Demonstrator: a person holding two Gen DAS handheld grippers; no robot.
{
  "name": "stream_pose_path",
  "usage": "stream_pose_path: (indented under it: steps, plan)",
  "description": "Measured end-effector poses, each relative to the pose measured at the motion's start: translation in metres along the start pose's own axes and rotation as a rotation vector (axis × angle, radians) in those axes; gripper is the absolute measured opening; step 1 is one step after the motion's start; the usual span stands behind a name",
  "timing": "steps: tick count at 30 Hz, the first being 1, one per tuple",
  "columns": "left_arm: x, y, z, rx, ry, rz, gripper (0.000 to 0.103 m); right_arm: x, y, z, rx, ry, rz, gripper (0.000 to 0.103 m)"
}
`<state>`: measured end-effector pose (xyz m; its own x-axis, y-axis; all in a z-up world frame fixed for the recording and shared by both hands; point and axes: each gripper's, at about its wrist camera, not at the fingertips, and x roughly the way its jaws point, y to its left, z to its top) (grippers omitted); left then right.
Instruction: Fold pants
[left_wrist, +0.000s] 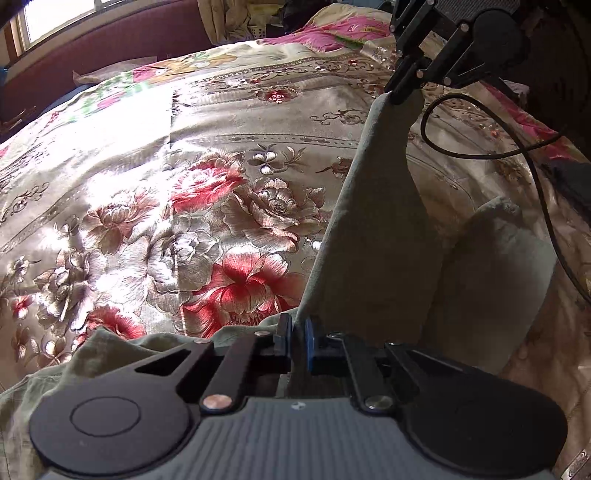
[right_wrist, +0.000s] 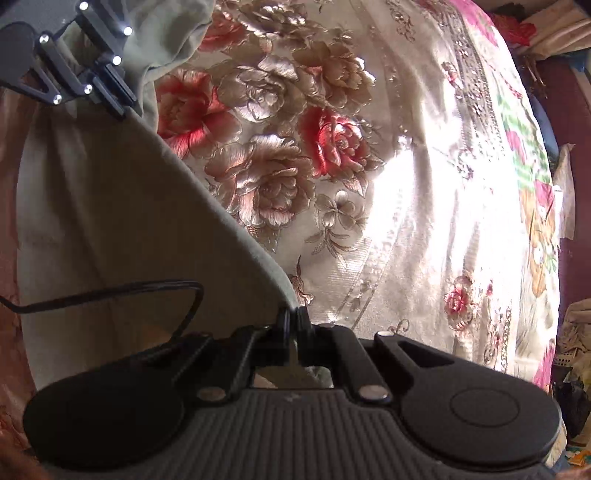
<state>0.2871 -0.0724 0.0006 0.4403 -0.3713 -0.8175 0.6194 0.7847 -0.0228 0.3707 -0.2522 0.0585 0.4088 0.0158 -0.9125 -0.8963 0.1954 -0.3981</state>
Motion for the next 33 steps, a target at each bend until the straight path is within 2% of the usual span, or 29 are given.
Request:
stream_pose_path:
  steps: [4,7,9,12,16,18,21,25,28,30,33]
  plan:
    - [-0.022,-0.017,0.009,0.057,-0.049,-0.018,0.025,-0.070,0.020,-0.025,0.126,-0.037,-0.079,0.003]
    - [-0.028,-0.041,0.007,0.114,-0.064,-0.038,0.025,-0.104,0.052,-0.049,0.235,-0.032,-0.099,0.003]
    - [-0.024,-0.059,0.001,0.171,-0.056,-0.037,0.025,-0.105,0.079,-0.065,0.287,-0.013,-0.093,0.003]
    - [-0.009,-0.089,-0.013,0.263,-0.009,-0.060,0.025,-0.075,0.121,-0.090,0.377,0.045,-0.039,0.003]
    - [0.008,-0.117,-0.033,0.355,0.065,-0.105,0.025,-0.047,0.173,-0.106,0.389,0.079,0.008,0.003]
    - [0.011,-0.124,-0.036,0.387,0.075,-0.094,0.025,-0.046,0.174,-0.107,0.393,0.076,-0.011,0.003]
    - [0.002,-0.114,-0.020,0.346,0.049,-0.071,0.024,-0.058,0.152,-0.106,0.398,0.045,-0.090,0.003]
    - [-0.037,-0.089,0.016,0.298,-0.063,0.033,0.024,-0.101,0.100,-0.087,0.390,-0.076,-0.266,0.003]
    - [-0.073,-0.077,0.035,0.269,-0.150,0.083,0.024,-0.147,0.087,-0.077,0.395,-0.171,-0.373,0.003]
    - [-0.085,-0.078,0.032,0.269,-0.171,0.085,0.024,-0.158,0.096,-0.079,0.414,-0.186,-0.380,0.003]
    - [-0.072,-0.089,0.014,0.280,-0.129,0.050,0.024,-0.130,0.124,-0.094,0.475,-0.123,-0.286,0.003]
